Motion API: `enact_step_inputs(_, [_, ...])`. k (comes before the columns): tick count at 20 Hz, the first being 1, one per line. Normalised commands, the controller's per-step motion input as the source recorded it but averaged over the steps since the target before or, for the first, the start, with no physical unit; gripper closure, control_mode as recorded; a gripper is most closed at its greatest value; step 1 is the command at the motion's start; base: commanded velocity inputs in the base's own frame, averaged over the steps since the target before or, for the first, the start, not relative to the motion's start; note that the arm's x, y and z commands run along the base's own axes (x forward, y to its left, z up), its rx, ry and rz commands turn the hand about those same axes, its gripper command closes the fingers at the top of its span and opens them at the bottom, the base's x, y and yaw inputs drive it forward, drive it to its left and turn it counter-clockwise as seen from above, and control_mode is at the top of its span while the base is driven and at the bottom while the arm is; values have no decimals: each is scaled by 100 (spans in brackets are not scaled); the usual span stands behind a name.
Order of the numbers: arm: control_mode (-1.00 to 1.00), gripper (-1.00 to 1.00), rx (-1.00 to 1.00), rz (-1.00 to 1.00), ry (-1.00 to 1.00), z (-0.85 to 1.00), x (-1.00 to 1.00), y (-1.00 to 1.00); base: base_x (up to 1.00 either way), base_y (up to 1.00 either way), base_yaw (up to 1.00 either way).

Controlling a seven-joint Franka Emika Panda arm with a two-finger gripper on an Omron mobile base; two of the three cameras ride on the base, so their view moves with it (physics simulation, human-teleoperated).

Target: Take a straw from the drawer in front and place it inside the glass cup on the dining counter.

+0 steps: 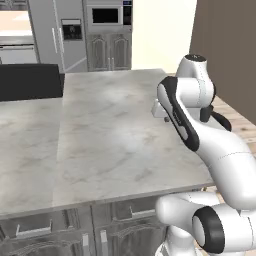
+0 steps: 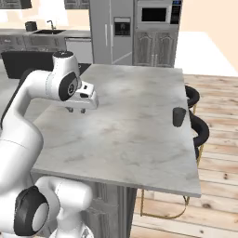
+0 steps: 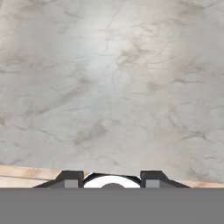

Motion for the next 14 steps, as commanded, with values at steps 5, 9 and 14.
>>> enact_step_inputs(5, [100, -100, 0, 0, 0, 0, -1, 0, -37, 0, 0])
enact_step_inputs(9, [100, -100, 0, 0, 0, 0, 0, 0, -83, -6, 0])
enact_step_inputs(14, [100, -100, 0, 0, 0, 0, 0, 0, -43, -23, 0])
